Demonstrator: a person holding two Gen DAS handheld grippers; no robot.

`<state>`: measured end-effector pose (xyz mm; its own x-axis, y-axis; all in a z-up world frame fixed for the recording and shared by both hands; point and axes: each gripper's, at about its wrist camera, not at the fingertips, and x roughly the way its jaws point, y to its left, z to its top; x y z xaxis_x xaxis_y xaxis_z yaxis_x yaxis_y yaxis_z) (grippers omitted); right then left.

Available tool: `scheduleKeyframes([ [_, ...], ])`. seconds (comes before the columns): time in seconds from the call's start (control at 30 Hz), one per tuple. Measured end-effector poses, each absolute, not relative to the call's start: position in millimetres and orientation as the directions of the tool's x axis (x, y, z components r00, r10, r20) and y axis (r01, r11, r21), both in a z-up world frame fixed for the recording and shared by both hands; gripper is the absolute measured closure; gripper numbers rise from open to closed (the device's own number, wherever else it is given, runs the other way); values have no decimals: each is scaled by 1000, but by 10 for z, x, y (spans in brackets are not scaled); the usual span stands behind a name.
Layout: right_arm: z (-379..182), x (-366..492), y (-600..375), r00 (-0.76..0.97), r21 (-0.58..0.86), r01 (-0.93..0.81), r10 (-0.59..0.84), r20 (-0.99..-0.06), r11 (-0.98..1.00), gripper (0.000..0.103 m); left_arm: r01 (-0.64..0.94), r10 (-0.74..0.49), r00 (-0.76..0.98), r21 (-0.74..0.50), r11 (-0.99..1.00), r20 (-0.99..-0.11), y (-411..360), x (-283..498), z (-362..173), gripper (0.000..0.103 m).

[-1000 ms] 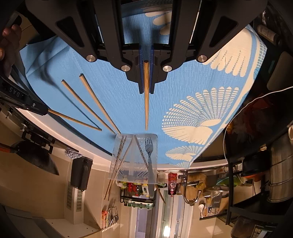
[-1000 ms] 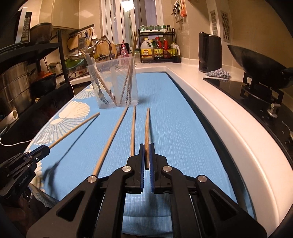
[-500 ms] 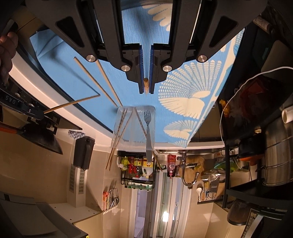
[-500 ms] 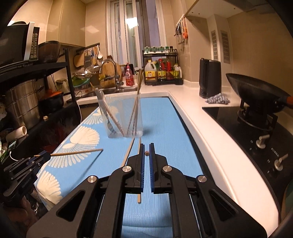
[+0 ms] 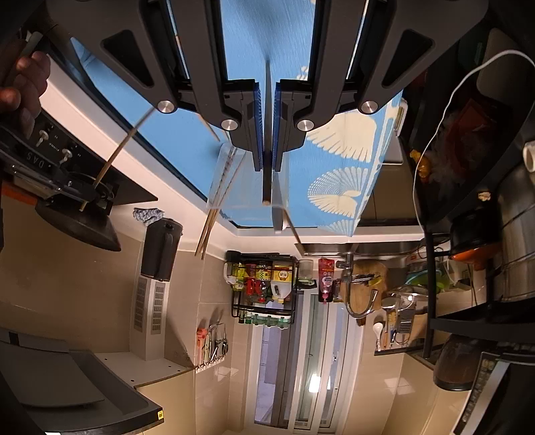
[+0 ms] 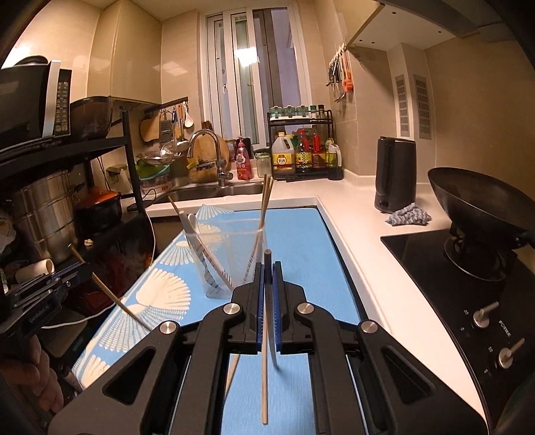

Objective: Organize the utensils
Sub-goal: 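Lift both chopsticks and carry them toward the clear container, then lower both chopsticks into the container and open both tools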

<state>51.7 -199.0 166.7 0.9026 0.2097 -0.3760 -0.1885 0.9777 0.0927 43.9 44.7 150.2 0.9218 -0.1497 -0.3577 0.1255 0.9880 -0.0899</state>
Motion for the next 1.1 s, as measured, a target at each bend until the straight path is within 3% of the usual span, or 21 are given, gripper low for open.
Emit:
scheduleKeyframes([
  [0.4,1993,831,-1741,885,93,-261,277,-373,961,98,176,-220,884,-140,974,-413,454,866,1837,98],
  [0.7,2419,1255,-1553,895,83,-304,314,-318,949,98,241,-284,867,-155,958,-410,335,1319,2219,98],
  [1.1,3052,1887,-1345,916,92,-327,340,-213,940,98,250,-299,901,-187,950,-315,410,1951,2890,98],
])
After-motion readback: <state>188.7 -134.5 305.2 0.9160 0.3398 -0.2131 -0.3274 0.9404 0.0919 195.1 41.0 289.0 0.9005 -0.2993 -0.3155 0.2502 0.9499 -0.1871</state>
